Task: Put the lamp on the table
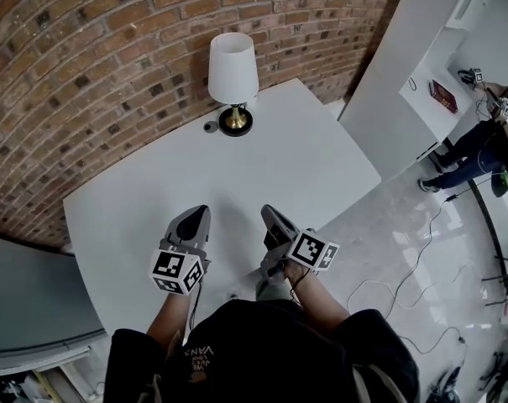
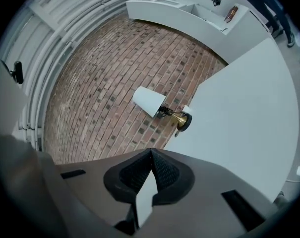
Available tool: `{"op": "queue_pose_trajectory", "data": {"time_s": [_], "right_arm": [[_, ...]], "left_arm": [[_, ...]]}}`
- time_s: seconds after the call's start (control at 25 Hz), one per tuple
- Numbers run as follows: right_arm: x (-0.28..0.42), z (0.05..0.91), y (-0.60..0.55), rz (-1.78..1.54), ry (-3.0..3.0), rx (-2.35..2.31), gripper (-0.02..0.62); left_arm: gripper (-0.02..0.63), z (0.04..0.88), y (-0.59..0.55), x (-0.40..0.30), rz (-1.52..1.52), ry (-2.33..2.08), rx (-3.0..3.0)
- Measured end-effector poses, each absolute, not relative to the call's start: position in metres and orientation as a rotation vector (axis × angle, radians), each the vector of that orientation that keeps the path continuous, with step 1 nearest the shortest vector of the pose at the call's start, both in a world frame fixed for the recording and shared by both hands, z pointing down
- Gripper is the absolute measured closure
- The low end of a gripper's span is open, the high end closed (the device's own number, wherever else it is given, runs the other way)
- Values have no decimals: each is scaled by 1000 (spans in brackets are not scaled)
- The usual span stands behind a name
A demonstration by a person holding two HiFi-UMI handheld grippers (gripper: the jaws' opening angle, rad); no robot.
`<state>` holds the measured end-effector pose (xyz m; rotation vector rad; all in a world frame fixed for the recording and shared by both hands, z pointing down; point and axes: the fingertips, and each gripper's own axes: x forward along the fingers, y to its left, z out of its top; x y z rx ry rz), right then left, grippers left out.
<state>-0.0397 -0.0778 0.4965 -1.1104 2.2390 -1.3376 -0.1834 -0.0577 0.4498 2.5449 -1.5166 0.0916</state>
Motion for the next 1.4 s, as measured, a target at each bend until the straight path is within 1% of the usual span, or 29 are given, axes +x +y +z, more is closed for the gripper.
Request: {"op": "queue_pose_trajectory", "data": {"time_s": [0.36,0.64,0.84,1.0,1.4], "right_arm": [[-58,493,-35,-1109,2445,-1217,596],[-71,500,-6,-1088,2507,-1262,597],[-75,503,8,-1004,2576,-1338,597],[-75,505,15,-942,2629,-1411,597],[-78,505,24,-922,2653,-1452,597]], "left_arm": [[597,457,-7,-200,110,-1519,2555],[597,466,24,-209,127,-1516,2540],[597,473,43,-210,122,-1497,2530],[597,476,52,-213,122,-1489,2522],[597,477,61,-220,133,-1497,2506]]}}
